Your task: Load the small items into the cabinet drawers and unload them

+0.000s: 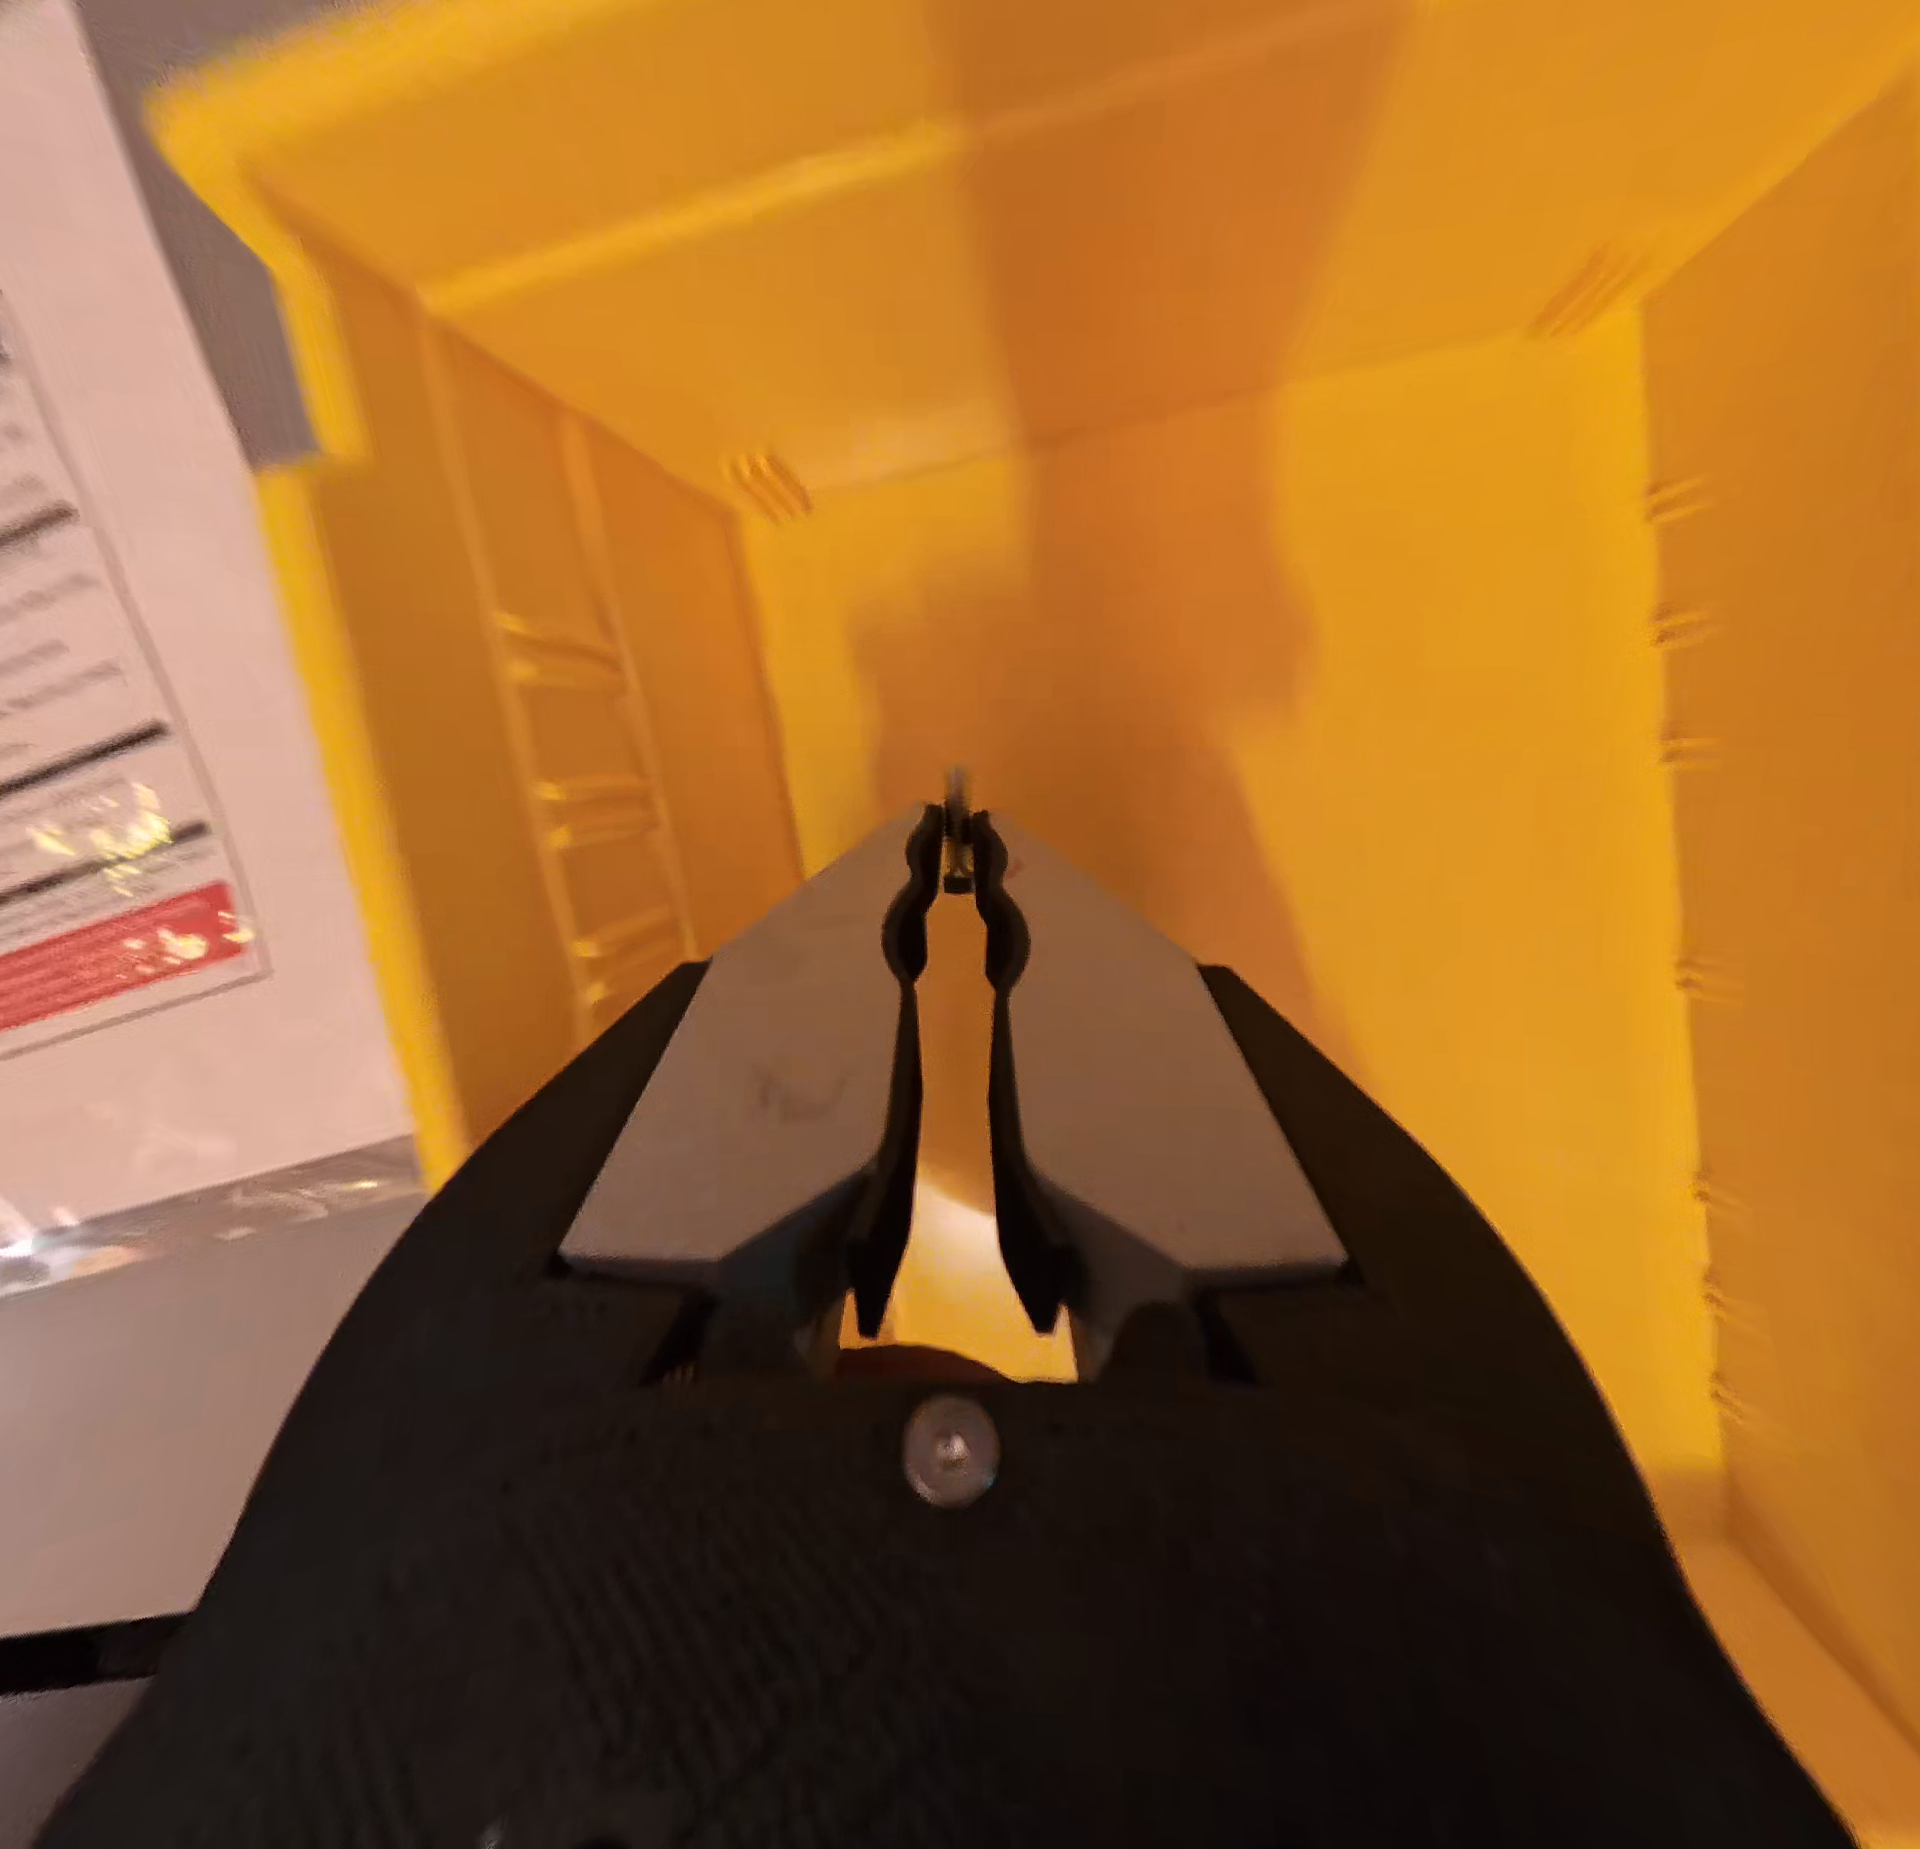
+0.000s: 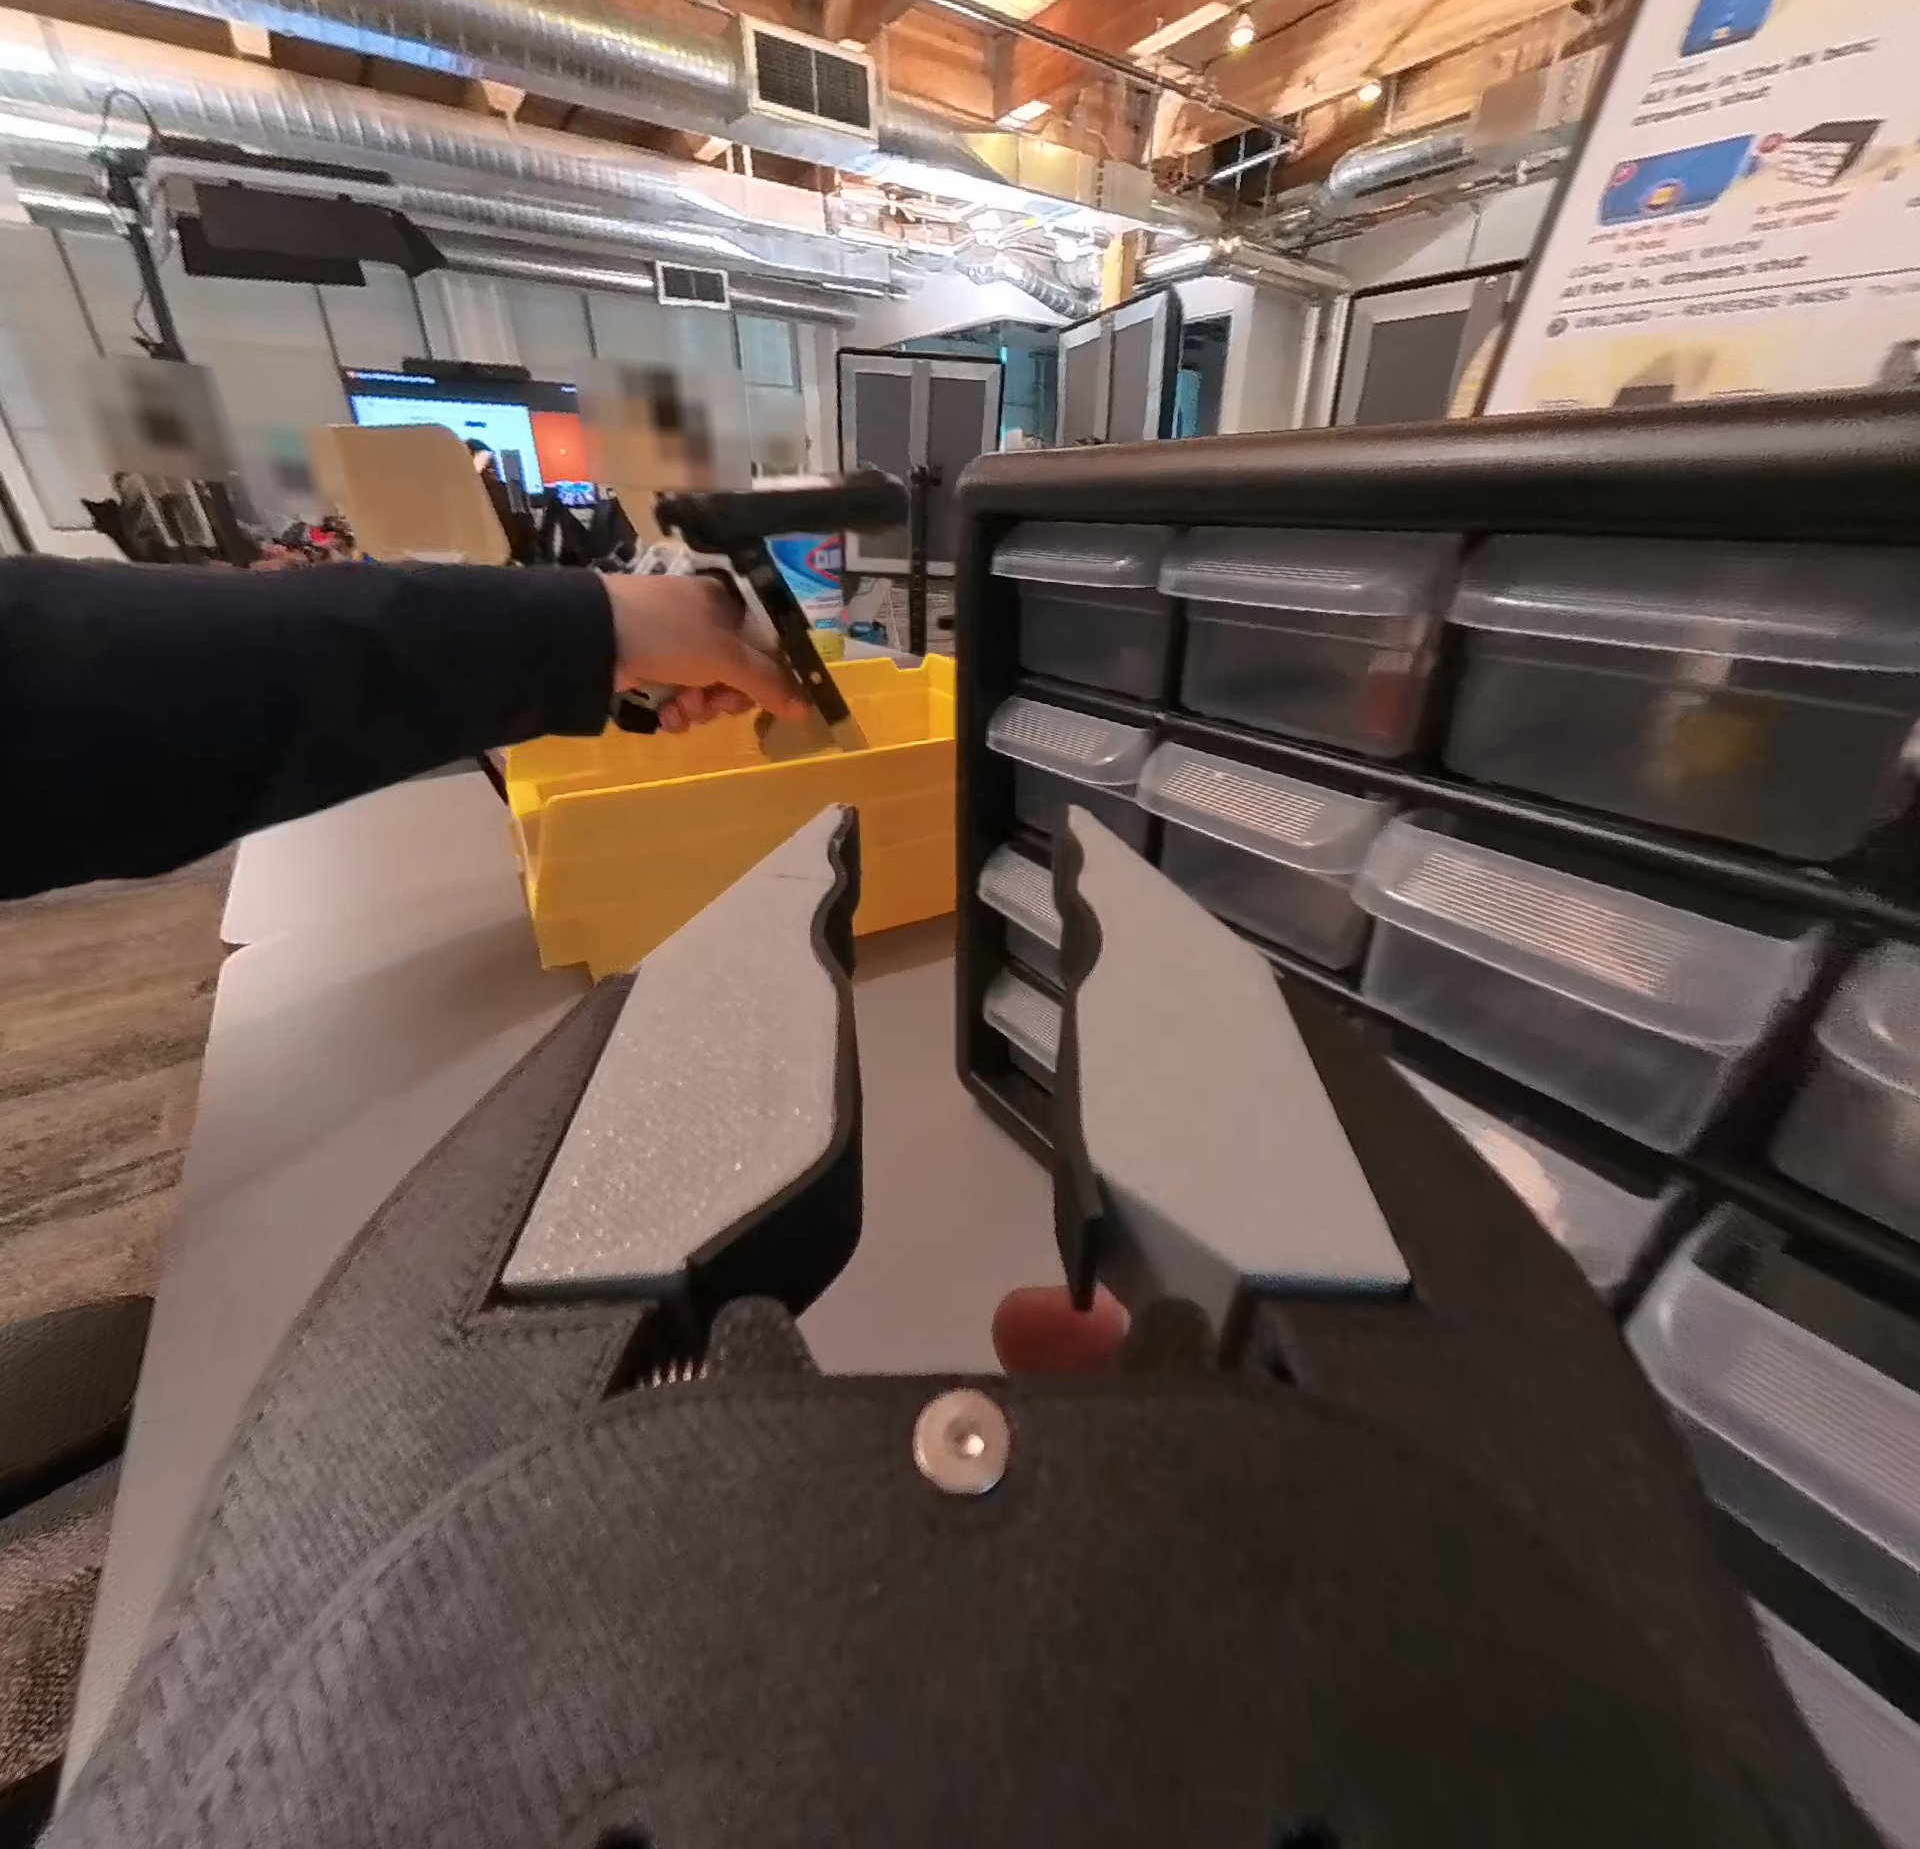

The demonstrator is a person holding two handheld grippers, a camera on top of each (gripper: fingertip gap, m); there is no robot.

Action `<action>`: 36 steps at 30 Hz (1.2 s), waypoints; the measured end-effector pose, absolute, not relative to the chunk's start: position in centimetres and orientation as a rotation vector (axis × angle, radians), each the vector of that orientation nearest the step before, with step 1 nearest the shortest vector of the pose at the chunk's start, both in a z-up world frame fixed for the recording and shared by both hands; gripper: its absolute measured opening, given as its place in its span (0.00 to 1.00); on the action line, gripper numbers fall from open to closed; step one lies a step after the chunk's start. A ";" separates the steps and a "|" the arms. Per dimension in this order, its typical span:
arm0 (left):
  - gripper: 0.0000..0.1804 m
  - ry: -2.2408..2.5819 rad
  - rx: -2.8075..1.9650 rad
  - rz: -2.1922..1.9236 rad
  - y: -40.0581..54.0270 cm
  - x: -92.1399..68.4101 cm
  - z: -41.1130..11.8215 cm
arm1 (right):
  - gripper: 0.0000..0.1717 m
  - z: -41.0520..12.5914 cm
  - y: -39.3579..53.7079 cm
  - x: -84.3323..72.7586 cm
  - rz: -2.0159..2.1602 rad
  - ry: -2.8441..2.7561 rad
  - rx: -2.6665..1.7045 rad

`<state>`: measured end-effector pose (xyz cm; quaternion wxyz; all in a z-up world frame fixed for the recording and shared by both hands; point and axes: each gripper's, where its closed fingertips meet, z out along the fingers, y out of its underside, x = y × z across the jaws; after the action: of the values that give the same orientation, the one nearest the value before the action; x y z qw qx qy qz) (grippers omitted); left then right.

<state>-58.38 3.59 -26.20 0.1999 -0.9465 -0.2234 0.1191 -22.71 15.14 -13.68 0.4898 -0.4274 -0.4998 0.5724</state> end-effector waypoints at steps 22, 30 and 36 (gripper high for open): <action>0.02 0.695 -2.244 0.255 22.3 -26.4 -3.8 | 0.25 -14.1 22.7 -17.9 1.426 -0.935 -1.209; 0.02 0.721 -2.371 0.011 22.8 -24.2 -5.4 | 0.30 -14.5 26.3 -16.9 1.492 -0.774 -1.325; 0.02 0.718 -2.427 -0.002 23.0 -24.5 -6.5 | 0.28 -13.7 27.1 -17.1 1.691 -0.679 -1.333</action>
<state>-24.46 23.02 -6.54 0.3005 -0.9146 0.2704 -0.0006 -17.12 27.07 -13.65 0.4277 -0.5336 -0.2717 0.6771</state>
